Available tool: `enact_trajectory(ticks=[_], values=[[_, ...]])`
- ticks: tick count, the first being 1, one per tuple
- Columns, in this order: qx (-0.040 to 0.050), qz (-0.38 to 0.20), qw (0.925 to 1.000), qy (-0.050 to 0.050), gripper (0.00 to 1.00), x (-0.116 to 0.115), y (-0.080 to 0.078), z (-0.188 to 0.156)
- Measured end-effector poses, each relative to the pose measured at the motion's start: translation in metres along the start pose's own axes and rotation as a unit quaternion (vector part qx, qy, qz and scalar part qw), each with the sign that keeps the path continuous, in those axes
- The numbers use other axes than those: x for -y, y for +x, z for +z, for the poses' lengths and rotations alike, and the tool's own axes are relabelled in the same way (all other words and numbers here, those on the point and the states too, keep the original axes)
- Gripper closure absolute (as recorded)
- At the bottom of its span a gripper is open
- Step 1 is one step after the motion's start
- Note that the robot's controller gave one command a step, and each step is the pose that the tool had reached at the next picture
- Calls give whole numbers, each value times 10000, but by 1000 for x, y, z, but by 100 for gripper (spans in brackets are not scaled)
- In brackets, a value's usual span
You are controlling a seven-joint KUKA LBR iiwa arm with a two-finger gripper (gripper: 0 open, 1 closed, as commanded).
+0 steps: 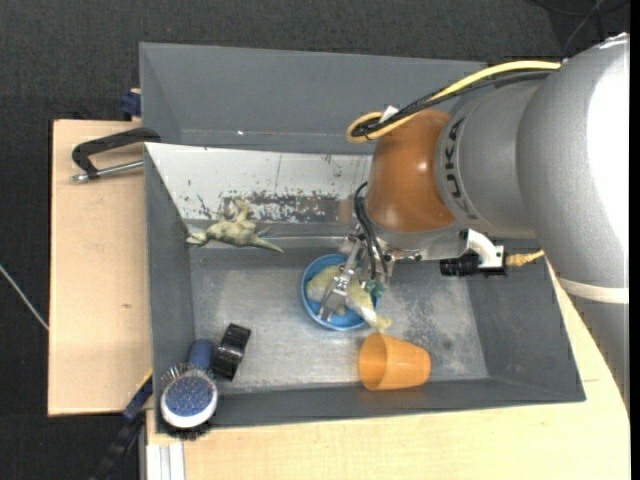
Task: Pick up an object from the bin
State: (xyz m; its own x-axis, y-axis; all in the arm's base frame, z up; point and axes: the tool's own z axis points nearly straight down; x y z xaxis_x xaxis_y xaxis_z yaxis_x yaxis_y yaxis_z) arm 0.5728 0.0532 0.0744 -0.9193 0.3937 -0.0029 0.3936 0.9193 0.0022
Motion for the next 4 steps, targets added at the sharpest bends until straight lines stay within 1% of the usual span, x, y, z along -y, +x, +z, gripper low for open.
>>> enact_trajectory(ticks=[1,2,3,4], values=[[9,261,9997,-8,0,10,5,-28],[-3,1668,9860,-2,0,1,10,-27],[-24,1996,9799,-1,0,4,3,0],[-24,1980,9802,8,0,2,4,-2]])
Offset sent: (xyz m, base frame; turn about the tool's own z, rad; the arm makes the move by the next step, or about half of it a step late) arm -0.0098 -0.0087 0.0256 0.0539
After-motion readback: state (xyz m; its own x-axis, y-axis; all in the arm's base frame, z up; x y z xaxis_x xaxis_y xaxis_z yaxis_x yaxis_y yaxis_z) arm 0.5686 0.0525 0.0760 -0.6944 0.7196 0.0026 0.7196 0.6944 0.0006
